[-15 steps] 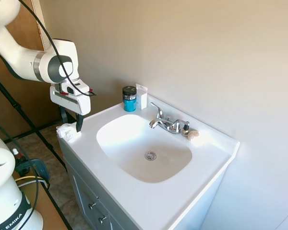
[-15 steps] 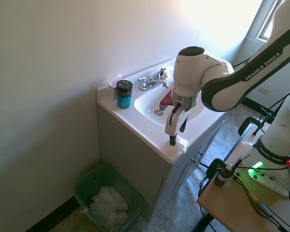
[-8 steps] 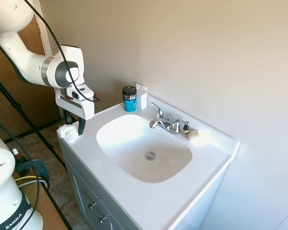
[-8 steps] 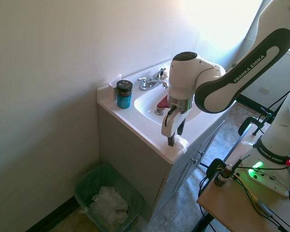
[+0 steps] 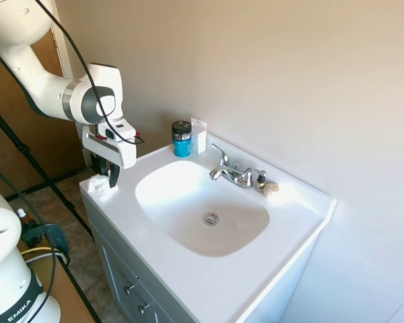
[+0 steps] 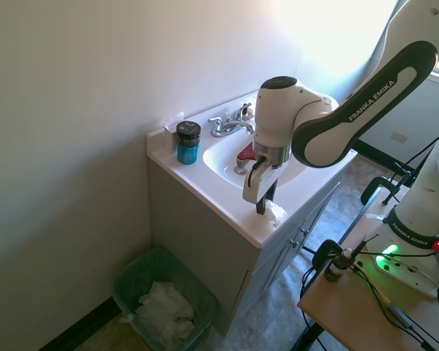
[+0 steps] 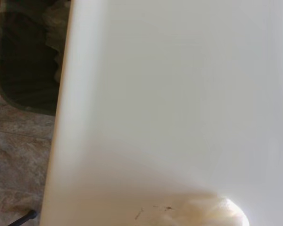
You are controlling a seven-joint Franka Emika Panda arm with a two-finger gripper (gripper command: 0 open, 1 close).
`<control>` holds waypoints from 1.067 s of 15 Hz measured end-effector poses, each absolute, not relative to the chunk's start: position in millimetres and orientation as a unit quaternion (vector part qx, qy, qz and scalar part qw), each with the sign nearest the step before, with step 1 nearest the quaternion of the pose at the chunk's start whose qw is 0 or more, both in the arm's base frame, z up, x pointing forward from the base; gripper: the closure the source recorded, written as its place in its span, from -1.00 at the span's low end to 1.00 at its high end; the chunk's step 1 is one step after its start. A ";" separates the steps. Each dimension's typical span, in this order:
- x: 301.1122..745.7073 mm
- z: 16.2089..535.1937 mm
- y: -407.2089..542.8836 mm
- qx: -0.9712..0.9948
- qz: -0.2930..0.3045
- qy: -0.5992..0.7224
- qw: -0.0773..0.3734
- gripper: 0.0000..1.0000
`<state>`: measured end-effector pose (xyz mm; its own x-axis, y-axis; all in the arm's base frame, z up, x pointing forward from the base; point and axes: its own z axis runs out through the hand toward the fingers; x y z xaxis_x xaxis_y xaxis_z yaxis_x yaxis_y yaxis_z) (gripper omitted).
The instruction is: Throw the tissue in the trash bin
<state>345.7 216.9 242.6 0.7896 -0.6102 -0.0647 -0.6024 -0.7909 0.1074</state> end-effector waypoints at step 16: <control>452.1 278.8 391.5 0.952 0.035 -0.304 0.018 -1.00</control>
